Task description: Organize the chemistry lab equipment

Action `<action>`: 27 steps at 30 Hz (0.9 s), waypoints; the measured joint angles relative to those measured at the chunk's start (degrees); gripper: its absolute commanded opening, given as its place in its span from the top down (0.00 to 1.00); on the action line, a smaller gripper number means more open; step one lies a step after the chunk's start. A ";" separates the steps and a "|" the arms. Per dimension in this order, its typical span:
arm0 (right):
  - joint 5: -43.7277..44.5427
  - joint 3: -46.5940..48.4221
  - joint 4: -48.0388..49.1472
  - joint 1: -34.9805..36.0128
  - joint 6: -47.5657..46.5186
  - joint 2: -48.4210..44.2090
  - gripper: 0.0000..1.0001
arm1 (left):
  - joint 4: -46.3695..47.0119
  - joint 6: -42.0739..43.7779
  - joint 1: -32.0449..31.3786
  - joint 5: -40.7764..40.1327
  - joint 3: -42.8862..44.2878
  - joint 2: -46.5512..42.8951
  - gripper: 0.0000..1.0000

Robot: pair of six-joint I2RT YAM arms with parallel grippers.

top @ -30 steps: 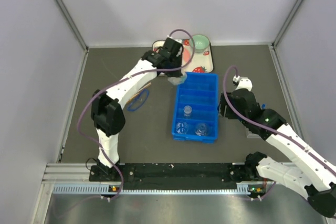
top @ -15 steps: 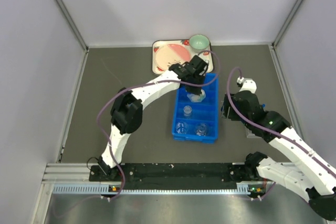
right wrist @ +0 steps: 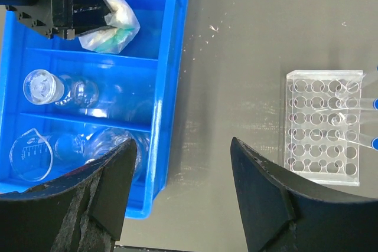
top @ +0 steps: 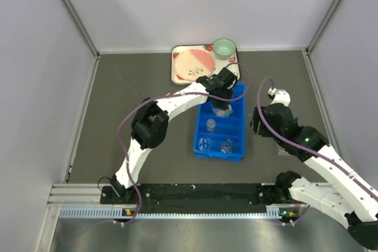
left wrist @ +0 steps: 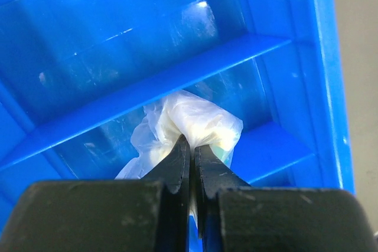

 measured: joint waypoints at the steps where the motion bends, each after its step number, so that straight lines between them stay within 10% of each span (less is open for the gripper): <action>1: 0.00 0.00 -0.11 0.00 0.00 0.00 0.34 | 0.39 0.00 0.00 -0.68 0.00 0.37 1.00; 27: 0.39 -0.04 -0.63 0.00 0.02 -1.07 0.34 | 2.10 0.00 -0.70 -2.51 2.01 4.81 1.00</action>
